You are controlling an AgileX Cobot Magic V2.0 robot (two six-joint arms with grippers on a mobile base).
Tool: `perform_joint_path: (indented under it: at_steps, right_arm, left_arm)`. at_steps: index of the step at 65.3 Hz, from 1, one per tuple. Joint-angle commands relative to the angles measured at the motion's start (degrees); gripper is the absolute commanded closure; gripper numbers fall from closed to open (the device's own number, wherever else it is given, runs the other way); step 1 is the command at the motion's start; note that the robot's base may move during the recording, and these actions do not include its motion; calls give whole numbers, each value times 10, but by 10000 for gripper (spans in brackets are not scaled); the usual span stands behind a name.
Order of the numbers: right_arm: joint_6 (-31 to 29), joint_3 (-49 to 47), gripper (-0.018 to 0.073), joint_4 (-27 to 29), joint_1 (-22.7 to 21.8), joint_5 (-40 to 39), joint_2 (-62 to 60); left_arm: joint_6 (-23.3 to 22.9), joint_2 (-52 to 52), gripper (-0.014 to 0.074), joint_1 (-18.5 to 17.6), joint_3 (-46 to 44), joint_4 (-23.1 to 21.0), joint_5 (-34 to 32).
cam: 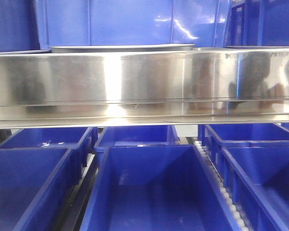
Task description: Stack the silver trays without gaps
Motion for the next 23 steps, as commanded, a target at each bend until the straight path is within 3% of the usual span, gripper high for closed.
perform_joint_path:
  at_steps: [1,23]
  right_arm:
    - [1,0,639,2,-2,-13,-2]
    - [1,0,639,2,-2,-13,-2]
  left_arm:
    - [-4,-3,603,0,-1,2,-12]
    - [-4,-3,603,0,-1,2,-12]
